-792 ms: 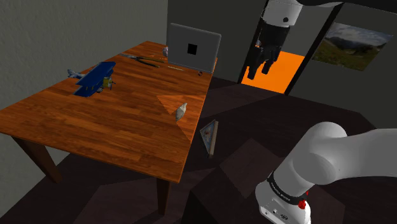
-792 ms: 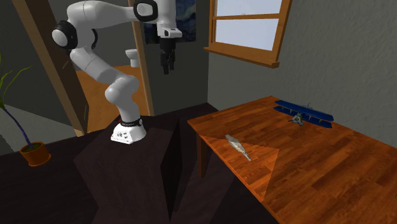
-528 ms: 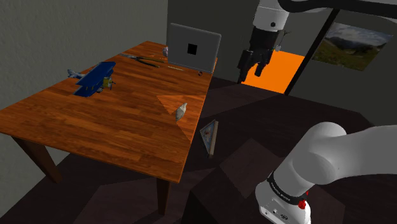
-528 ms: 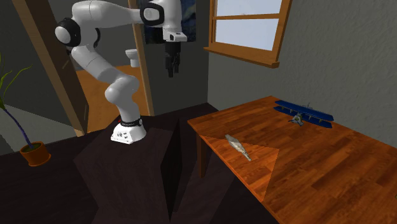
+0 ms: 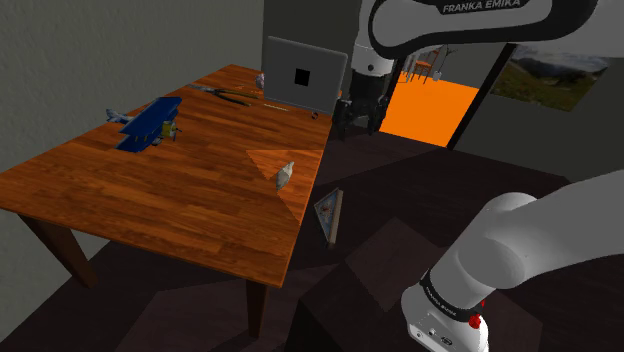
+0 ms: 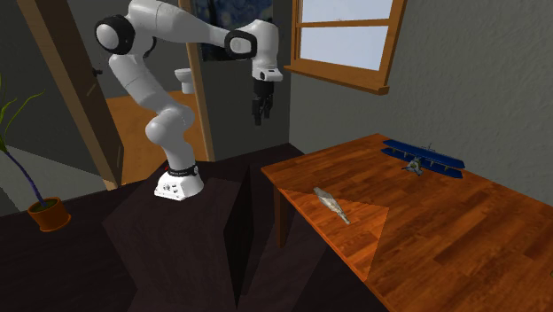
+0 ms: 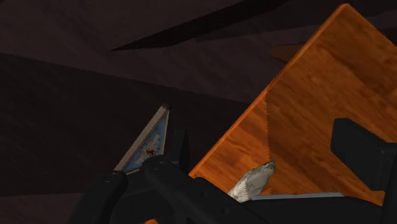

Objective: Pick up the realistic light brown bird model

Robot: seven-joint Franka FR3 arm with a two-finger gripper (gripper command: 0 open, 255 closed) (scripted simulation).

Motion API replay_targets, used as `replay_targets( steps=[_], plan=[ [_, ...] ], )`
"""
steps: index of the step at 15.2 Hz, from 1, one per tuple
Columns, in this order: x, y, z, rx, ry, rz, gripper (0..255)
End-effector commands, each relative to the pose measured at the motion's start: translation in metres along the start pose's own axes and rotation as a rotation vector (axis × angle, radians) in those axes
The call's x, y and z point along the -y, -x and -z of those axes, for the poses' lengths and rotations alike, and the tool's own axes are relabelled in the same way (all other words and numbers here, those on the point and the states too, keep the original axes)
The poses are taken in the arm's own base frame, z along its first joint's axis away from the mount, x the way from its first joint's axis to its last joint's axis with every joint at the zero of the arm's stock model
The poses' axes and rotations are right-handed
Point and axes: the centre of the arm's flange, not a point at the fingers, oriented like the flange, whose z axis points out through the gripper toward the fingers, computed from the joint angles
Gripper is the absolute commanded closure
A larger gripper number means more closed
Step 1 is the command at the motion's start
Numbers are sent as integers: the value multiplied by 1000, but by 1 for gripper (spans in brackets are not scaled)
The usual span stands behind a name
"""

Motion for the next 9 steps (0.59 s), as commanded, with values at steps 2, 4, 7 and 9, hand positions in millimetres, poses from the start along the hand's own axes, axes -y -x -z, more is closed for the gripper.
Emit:
replay_targets(
  steps=[2,4,7,9],
  plan=[
    [12,-31,-23,9,4,-57,0],
    [19,-51,-40,16,6,-94,0],
    [28,-82,-65,26,11,-149,0],
    [34,-103,-82,32,14,-185,0]
  ],
)
